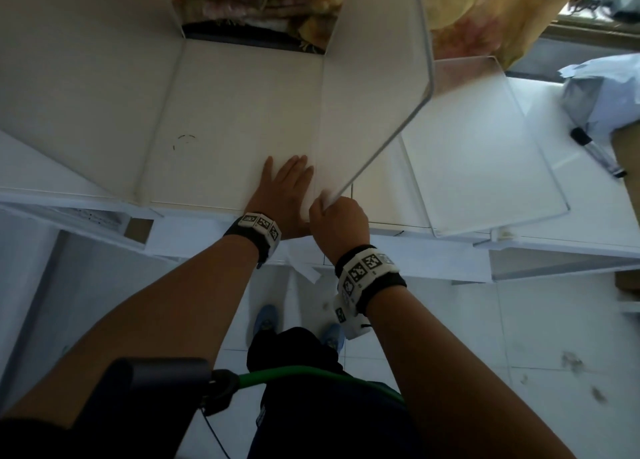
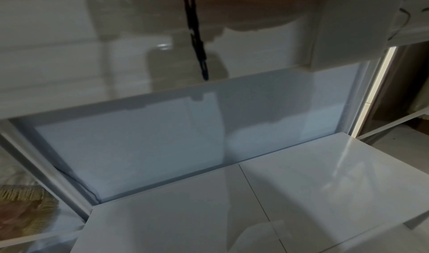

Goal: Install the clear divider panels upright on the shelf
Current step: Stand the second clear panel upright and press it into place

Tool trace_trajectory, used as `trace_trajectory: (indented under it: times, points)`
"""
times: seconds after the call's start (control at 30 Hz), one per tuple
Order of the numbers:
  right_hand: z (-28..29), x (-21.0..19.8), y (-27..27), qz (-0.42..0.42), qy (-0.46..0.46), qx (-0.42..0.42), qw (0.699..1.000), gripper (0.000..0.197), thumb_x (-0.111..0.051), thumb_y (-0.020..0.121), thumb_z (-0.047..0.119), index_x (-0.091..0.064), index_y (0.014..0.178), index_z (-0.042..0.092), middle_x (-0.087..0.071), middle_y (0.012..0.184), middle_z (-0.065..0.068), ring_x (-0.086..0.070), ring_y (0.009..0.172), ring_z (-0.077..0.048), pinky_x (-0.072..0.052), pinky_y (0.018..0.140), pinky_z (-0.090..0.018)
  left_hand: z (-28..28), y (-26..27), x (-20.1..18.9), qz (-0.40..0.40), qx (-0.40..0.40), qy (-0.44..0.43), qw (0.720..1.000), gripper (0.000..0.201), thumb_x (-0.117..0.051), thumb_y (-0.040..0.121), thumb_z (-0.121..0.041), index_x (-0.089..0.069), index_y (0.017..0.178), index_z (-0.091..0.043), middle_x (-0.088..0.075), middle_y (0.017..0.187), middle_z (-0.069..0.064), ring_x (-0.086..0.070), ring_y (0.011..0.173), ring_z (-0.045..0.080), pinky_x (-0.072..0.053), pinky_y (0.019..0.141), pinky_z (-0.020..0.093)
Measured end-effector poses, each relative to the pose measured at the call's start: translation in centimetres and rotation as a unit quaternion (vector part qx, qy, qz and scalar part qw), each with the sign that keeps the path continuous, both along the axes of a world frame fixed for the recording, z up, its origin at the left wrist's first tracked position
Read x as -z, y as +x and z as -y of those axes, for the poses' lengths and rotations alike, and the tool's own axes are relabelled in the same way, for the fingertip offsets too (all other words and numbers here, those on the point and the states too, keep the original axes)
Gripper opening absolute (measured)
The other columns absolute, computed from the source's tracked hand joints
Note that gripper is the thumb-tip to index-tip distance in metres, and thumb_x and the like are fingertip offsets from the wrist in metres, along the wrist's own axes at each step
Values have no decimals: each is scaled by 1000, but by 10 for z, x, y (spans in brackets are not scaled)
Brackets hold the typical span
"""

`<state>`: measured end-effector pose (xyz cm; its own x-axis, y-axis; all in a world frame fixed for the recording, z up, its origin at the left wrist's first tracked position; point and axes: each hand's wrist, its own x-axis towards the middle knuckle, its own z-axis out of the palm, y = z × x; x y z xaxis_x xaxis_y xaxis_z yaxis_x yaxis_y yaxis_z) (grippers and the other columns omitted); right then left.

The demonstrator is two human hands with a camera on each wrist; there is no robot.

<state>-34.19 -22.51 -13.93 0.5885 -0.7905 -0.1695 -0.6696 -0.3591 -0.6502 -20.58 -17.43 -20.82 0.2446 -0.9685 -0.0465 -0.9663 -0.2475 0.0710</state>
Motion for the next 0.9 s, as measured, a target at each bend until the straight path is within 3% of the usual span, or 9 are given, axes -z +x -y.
trace_trajectory:
  times: [0.1,0.27,0.43,0.53,0.7,0.83,0.9]
  points:
    - [-8,5,1,-19,-56,-24,998,44,-37,100,34,-42,60,17,-48,57,1,-55,58,-23,-50,61,-35,0,-2,-1,-3,-2,-14,1000,84,-18,83,-55,-34,148,-3,-28,158,17,-24,147,29,-13,115,64]
    - [-10,14,4,23,-87,-12,996,37,-39,100,32,-54,74,10,-43,71,2,-55,78,-23,-51,68,-38,-1,0,0,1,7,-7,1000,81,-19,84,-53,-35,147,-6,-28,158,18,-23,147,31,-13,114,65]
    - [-9,15,4,-2,-80,-40,996,43,-33,101,37,-48,69,12,-32,61,10,-49,70,-21,-49,68,-38,-1,-1,-2,1,8,-15,1000,74,-21,85,-46,-39,145,-7,-30,157,19,-25,146,32,-14,113,66]
    - [-9,19,6,-4,-80,-38,996,45,-32,101,40,-54,77,9,-39,68,4,-51,73,-22,-50,69,-39,0,-3,-5,-5,10,-23,1000,71,-27,86,-44,-41,144,-6,-32,156,20,-26,146,33,-14,113,67]
    - [-10,22,6,30,-89,-20,995,35,-42,101,32,-60,90,3,-56,82,-8,-58,82,-28,-51,68,-38,0,-2,-5,1,7,-10,1000,73,-21,86,-44,-38,146,-6,-29,157,20,-24,147,33,-13,113,68]
    - [-12,24,7,70,-154,-17,985,27,-53,95,18,-64,80,-1,-63,75,-17,-61,73,-35,-53,55,-36,1,1,-3,15,11,20,1000,81,-17,83,-52,-31,149,-7,-22,160,18,-18,149,32,-11,113,68]
    - [-9,27,7,91,-187,-23,978,31,-49,92,20,-64,73,1,-63,68,-16,-60,65,-35,-52,49,-34,1,1,-2,20,13,31,999,85,-20,82,-57,-28,151,-8,-19,161,18,-16,149,32,-11,113,68]
